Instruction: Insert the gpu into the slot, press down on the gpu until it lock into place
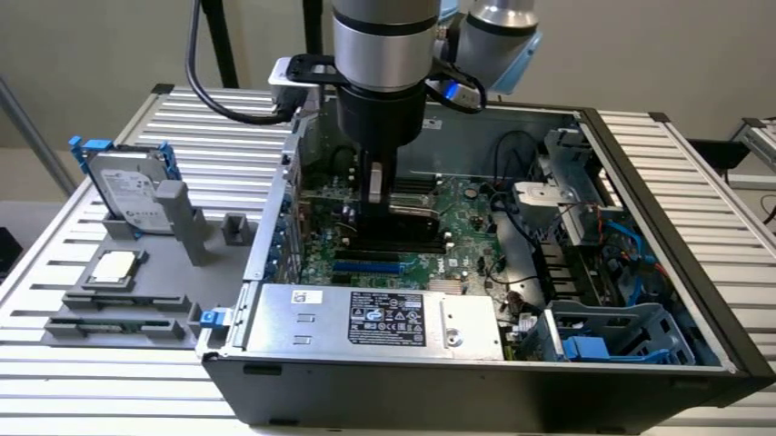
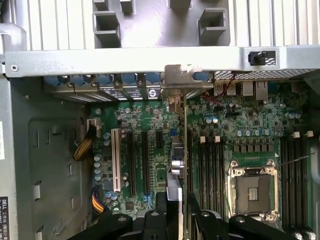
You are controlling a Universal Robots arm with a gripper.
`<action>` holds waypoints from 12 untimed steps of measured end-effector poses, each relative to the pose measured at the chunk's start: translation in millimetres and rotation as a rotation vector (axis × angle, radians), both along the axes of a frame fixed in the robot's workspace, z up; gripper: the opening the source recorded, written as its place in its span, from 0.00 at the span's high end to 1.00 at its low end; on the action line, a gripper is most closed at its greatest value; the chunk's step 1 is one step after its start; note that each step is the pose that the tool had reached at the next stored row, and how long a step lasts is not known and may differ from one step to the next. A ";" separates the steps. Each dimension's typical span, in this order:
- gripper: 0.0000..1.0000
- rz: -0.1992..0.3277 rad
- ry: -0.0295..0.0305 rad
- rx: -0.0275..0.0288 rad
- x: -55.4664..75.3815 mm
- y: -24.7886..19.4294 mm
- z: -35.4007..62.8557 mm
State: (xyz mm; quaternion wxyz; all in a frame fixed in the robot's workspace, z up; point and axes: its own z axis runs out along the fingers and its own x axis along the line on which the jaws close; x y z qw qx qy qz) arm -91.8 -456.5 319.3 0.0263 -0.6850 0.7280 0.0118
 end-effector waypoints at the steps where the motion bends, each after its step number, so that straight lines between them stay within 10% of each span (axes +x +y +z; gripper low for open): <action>1: 0.74 0.002 0.0000 0.0016 -0.2 -0.2 -1.7; 12: 0.74 0.003 -0.0001 0.0095 -3.2 -0.8 -16.7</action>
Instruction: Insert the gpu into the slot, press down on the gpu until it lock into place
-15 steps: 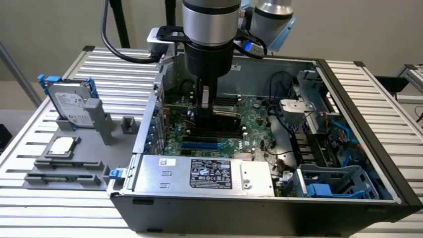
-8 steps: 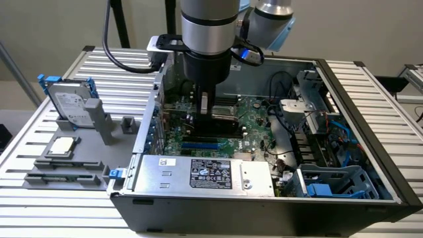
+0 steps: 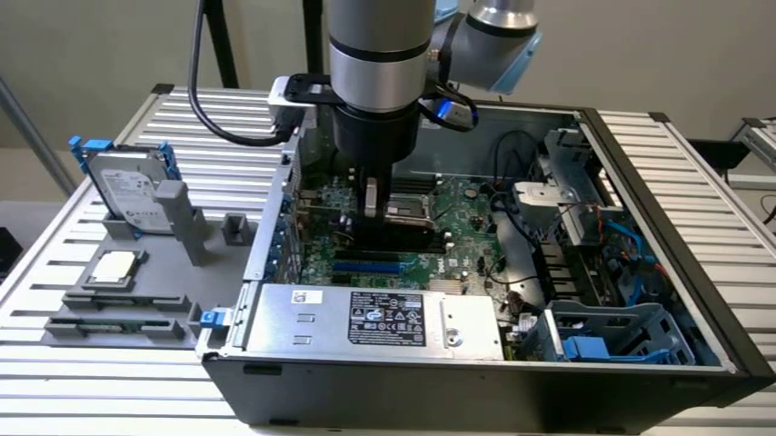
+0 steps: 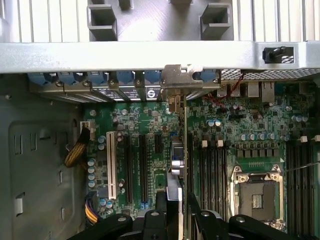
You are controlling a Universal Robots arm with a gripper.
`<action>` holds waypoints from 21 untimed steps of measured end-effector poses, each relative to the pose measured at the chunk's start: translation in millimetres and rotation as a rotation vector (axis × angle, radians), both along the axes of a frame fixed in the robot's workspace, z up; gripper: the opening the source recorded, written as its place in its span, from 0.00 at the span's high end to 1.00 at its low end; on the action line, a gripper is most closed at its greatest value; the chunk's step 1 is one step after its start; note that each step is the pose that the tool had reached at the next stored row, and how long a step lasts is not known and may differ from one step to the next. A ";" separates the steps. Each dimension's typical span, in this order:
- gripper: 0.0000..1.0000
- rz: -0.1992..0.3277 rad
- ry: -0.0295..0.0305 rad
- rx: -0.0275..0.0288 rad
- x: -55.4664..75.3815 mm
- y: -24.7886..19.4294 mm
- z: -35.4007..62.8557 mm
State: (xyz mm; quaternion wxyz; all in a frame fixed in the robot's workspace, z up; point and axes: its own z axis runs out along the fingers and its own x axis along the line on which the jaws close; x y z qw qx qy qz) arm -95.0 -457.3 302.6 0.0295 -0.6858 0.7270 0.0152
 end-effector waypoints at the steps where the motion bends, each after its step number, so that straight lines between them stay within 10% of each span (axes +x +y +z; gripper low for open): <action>1: 0.74 0.000 0.0001 -0.0001 0.0 0.0 -0.3; 10: 0.74 0.000 -0.0001 0.0004 0.0 0.1 -2.1; 21: 0.74 0.001 0.0147 0.0015 3.2 -0.2 -11.3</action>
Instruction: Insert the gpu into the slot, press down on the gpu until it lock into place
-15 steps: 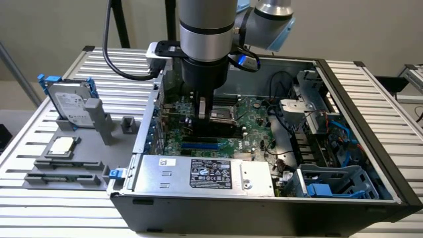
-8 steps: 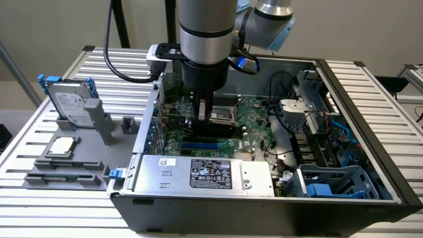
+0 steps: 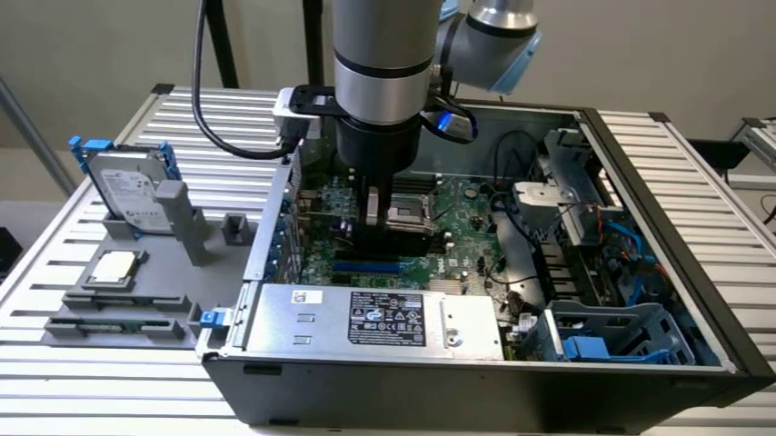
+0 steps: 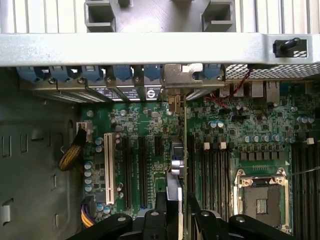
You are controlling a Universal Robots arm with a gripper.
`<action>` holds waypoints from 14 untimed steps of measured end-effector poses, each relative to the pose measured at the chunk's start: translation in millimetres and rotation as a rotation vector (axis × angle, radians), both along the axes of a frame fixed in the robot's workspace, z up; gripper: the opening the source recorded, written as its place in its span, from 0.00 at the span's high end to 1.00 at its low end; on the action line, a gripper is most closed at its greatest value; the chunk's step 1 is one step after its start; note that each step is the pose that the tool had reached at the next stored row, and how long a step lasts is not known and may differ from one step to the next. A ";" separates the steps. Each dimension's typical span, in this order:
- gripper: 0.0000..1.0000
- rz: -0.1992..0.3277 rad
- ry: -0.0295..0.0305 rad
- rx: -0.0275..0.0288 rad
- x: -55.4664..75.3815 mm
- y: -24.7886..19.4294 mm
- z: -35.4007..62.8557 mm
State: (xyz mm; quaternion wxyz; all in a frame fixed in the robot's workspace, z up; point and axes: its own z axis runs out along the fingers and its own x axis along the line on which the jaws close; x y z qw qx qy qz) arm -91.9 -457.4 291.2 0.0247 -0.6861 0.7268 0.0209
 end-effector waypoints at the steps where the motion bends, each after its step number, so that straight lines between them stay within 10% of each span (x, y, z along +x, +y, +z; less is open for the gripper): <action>1: 0.74 0.000 0.0025 0.0001 0.0 0.0 -0.8; 14: 0.74 0.001 0.0156 0.0001 1.7 0.0 -14.0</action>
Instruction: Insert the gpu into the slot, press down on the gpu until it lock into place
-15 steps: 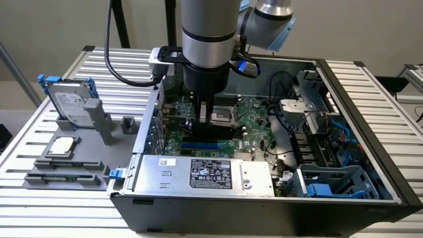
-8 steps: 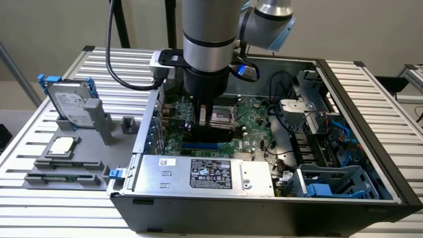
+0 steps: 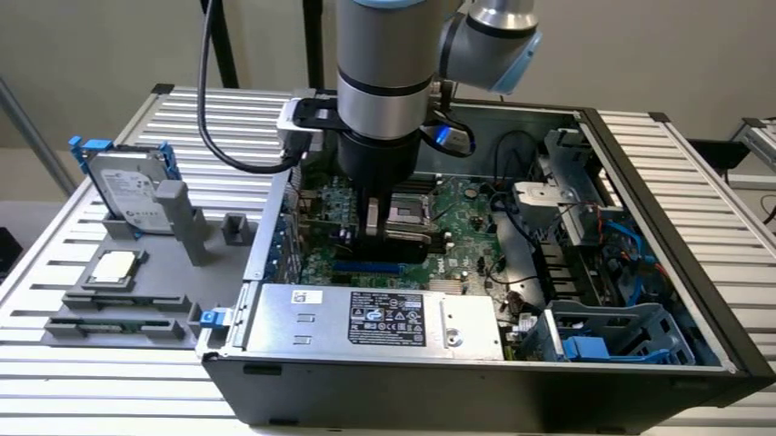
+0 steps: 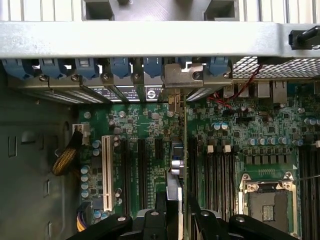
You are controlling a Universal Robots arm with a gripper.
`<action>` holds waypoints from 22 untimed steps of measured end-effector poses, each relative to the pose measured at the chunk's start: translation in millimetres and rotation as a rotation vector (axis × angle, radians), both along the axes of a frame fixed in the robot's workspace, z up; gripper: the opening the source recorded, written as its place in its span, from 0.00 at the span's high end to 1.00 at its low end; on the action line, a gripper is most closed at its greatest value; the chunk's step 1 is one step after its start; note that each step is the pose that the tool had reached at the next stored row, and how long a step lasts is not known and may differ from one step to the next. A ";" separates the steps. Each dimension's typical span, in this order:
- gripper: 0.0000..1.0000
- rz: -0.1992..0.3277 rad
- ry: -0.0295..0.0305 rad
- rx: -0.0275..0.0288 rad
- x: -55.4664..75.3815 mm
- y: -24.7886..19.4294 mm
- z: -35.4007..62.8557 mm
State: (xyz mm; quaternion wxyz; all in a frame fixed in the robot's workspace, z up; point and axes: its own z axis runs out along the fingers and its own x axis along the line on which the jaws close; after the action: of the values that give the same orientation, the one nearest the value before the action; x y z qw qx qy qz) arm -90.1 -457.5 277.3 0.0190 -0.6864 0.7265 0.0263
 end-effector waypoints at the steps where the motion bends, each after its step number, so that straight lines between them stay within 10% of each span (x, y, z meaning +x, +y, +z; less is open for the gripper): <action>1: 0.74 0.000 0.0011 -0.0001 0.1 0.0 -0.9; 22: 0.74 0.037 0.0035 -0.0002 1.6 0.0 -12.5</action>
State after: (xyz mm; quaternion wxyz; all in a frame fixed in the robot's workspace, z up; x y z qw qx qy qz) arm -88.6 -457.5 264.8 0.0172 -0.6995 0.7138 0.0278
